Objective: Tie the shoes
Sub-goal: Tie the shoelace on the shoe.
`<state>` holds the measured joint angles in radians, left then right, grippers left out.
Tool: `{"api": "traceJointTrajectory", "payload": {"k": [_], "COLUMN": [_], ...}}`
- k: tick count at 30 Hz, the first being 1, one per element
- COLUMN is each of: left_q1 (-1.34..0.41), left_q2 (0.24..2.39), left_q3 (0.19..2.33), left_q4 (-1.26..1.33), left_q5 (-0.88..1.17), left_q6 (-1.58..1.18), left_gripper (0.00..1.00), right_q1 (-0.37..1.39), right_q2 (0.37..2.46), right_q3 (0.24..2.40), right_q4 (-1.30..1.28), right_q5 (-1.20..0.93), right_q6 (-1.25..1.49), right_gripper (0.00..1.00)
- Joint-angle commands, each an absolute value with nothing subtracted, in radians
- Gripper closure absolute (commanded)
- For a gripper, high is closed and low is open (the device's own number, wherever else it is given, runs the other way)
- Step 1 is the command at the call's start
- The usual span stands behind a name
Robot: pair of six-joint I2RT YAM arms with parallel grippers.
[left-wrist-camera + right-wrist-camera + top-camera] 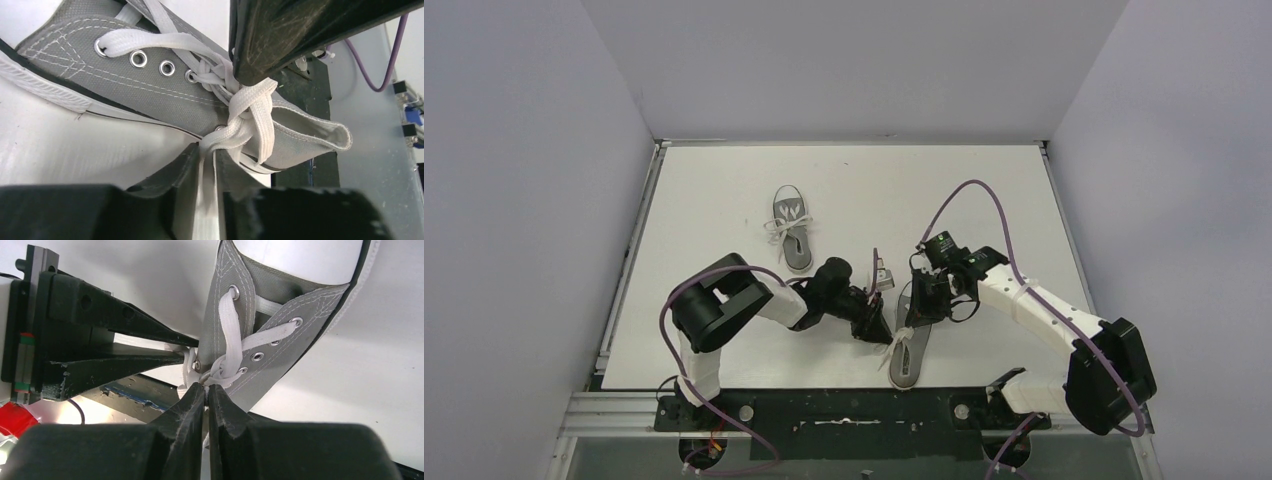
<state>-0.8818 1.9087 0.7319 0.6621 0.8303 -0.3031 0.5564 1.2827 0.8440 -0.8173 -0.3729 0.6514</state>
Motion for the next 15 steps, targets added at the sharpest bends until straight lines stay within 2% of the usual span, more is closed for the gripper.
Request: {"api": "traceJointTrajectory", "payload": {"k": [1, 4, 15], "left_q1": [-0.882, -0.884, -0.902], "left_q2": [1.907, 1.896, 1.859], "left_q3": [0.723, 0.692, 0.594], "left_q4": [0.786, 0.805, 0.785], "left_q5": [0.857, 0.868, 0.807], "left_q6": [-0.329, -0.348, -0.388], "left_gripper": [0.91, 1.00, 1.00], "right_q1": [0.538, 0.517, 0.376], "right_q2": [1.240, 1.220, 1.174], "right_q3": [0.856, 0.850, 0.741], "right_q4": [-0.828, -0.853, -0.846], "right_q5": [-0.370, -0.359, -0.396], "right_q6": [0.662, 0.660, 0.607], "right_gripper": [0.95, 1.00, 1.00]}}
